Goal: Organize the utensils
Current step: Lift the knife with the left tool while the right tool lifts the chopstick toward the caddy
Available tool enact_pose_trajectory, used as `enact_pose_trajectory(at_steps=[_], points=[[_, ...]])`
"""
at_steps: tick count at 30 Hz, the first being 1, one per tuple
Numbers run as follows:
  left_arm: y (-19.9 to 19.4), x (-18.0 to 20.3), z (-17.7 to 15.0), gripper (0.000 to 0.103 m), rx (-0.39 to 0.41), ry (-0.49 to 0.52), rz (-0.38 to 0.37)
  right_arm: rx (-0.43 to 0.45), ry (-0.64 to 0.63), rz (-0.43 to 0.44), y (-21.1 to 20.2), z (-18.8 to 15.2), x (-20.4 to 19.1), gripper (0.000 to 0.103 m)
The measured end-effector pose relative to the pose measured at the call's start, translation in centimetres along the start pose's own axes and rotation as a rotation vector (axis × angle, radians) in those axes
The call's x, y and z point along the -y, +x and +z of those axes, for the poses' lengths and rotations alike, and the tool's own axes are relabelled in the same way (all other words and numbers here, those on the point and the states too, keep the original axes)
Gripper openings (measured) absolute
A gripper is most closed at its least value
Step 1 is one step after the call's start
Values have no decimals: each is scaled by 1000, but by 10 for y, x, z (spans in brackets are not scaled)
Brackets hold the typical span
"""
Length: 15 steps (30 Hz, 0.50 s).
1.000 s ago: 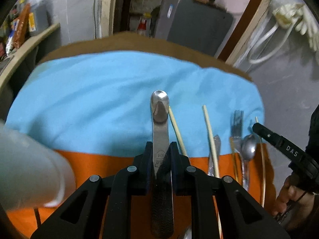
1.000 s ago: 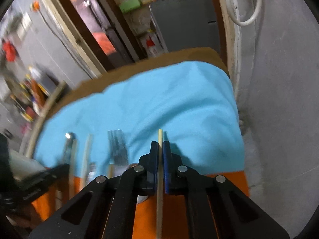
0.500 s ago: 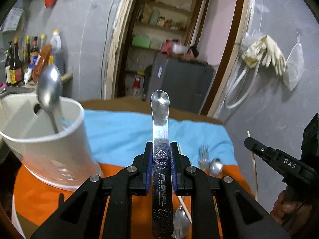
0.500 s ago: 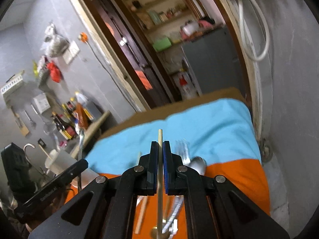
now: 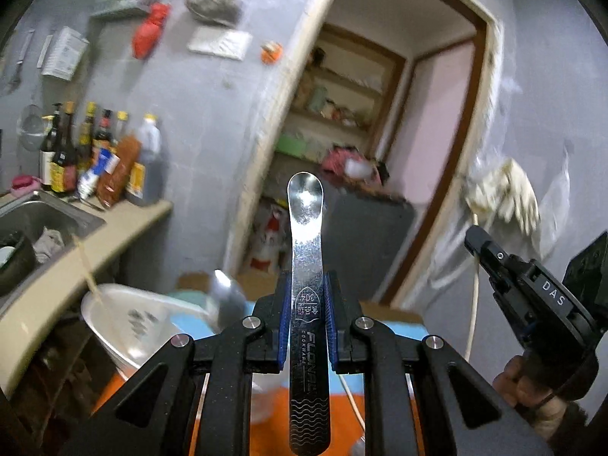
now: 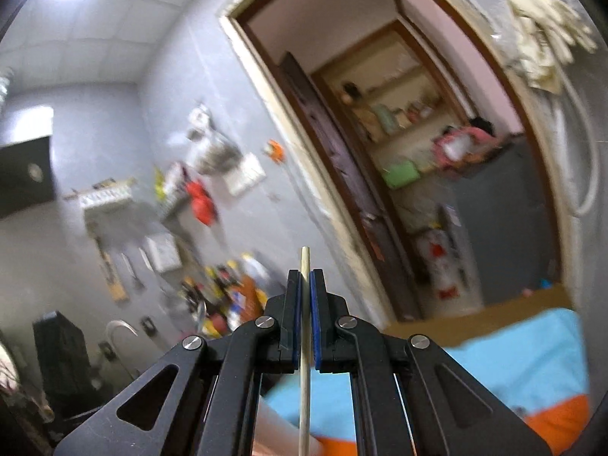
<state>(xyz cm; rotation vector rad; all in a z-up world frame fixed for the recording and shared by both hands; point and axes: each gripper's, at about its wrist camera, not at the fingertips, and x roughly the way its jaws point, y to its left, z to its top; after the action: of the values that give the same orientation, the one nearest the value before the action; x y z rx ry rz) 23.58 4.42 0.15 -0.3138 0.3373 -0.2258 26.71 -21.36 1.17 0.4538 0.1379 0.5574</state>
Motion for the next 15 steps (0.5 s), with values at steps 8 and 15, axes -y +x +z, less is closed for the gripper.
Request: enact_pose_trajectory(at_steps=[8, 15], points=[[-5, -101, 43, 13, 139, -131, 73, 89, 12, 115, 64, 5, -41, 3], [7, -141, 39, 13, 184, -172, 81, 133, -4, 87, 89, -11, -44, 3]])
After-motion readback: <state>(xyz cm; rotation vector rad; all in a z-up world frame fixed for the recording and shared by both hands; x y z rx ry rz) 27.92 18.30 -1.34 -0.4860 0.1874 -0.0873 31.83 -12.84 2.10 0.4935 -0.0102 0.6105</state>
